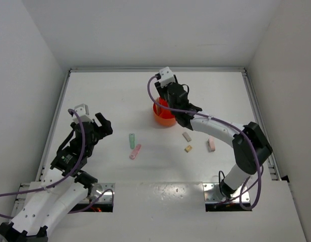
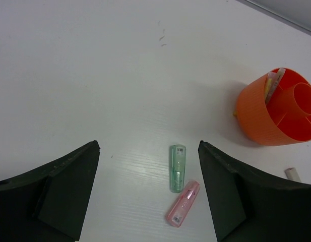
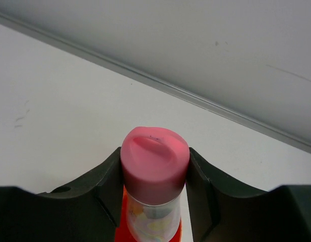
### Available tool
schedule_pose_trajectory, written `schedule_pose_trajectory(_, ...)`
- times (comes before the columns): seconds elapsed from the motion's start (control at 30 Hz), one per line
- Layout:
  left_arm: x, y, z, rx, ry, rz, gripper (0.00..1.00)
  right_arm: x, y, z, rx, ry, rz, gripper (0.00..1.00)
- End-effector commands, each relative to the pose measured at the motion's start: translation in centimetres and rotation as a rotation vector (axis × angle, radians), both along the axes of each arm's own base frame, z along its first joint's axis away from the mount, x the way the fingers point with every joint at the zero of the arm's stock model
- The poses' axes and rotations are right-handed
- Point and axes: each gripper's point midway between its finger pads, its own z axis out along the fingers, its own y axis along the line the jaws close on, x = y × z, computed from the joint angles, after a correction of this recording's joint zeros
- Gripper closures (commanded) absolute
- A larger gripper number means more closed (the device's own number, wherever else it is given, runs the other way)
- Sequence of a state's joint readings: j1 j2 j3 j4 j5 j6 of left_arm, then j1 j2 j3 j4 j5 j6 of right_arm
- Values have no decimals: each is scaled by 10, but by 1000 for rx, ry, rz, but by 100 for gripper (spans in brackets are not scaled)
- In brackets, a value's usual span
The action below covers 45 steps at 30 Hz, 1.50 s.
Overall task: Sort the stationery into containers
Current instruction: Place the stationery in the storage box.
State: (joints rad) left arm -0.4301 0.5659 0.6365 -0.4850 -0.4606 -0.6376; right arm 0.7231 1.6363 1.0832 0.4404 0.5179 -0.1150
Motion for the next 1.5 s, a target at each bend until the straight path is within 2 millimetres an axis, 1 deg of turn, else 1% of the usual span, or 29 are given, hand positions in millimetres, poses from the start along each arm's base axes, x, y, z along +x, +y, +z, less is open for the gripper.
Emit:
schedule_pose_trajectory(0.0,4,0,8,-15,-20,8,15,24,2,62,223,-117,-19,100)
schedule_pose_trajectory(0.03,4,0,8,-15,-20,8,15,29,2,50,223,-89,-7,100)
schedule_pose_trajectory(0.13,3,-1,3,-15,-10,0,15,43,0,33,242,-39,-4,100)
schedule_pose_trajectory(0.2,3,-1,3,-15,-10,0,15,43,7,20,269,14,45,100)
schedule_pose_trajectory(0.23,3,-1,3,-15,-10,0,15,45,6,18,274,26,56,100)
schedule_pose_trajectory(0.3,3,-1,3,-15,-10,0,15,41,11,8,285,57,102,100)
schedule_pose_trajectory(0.4,3,-1,3,-15,-10,0,15,31,18,7,313,73,162,100)
schedule_pose_trajectory(0.43,3,-1,3,-15,-10,0,15,33,13,1,308,82,150,100)
schedule_pose_trajectory(0.47,4,-2,1,-11,-1,0,15,31,14,6,313,77,165,100)
schedule_pose_trajectory(0.67,4,-2,1,-11,-1,0,15,30,13,-2,327,103,194,100)
schedule_pose_trajectory(0.7,4,-2,1,-11,-1,0,15,30,14,-8,319,119,191,100)
schedule_pose_trajectory(0.73,4,-2,1,-11,-1,0,15,30,14,-8,319,119,191,100)
schedule_pose_trajectory(0.77,4,-2,1,-11,-1,0,15,30,13,-18,311,135,187,100)
schedule_pose_trajectory(0.8,4,-2,1,-11,-1,0,16,30,13,-18,311,135,187,100)
schedule_pose_trajectory(0.83,4,-2,1,-11,-1,0,16,29,13,-28,301,154,184,100)
schedule_pose_trajectory(0.87,4,-2,1,-11,-1,0,16,29,13,-28,301,154,184,100)
schedule_pose_trajectory(0.9,4,-2,1,-11,-1,0,16,26,11,-38,292,173,180,100)
schedule_pose_trajectory(0.97,4,-3,1,-14,0,-8,16,24,9,-44,279,177,180,100)
schedule_pose_trajectory(1.0,4,-3,1,-14,0,-8,16,20,9,-54,273,192,187,100)
schedule_pose_trajectory(1.07,4,-3,1,-14,0,-8,16,14,7,-50,274,175,200,95)
schedule_pose_trajectory(1.1,4,-3,1,-14,0,-8,16,9,3,-64,263,197,196,93)
schedule_pose_trajectory(1.17,4,-3,1,-14,0,-8,16,5,1,-57,276,170,201,87)
schedule_pose_trajectory(1.23,4,-3,1,-14,0,-8,16,-1,-3,-61,269,165,203,79)
schedule_pose_trajectory(1.27,4,-3,1,-14,0,-8,16,-2,-4,-56,275,153,205,76)
schedule_pose_trajectory(1.3,3,-5,1,-17,2,-17,16,-5,-6,-62,269,165,203,73)
schedule_pose_trajectory(1.37,3,-5,1,-18,2,-17,16,-4,-8,-58,274,158,206,66)
schedule_pose_trajectory(1.4,3,-5,1,-18,2,-17,16,-6,-10,-63,270,168,204,63)
schedule_pose_trajectory(1.43,4,-5,-1,-14,10,-17,16,-7,-9,-58,275,160,215,60)
schedule_pose_trajectory(1.47,5,-7,0,-21,3,-25,16,-7,-9,-58,275,160,215,51)
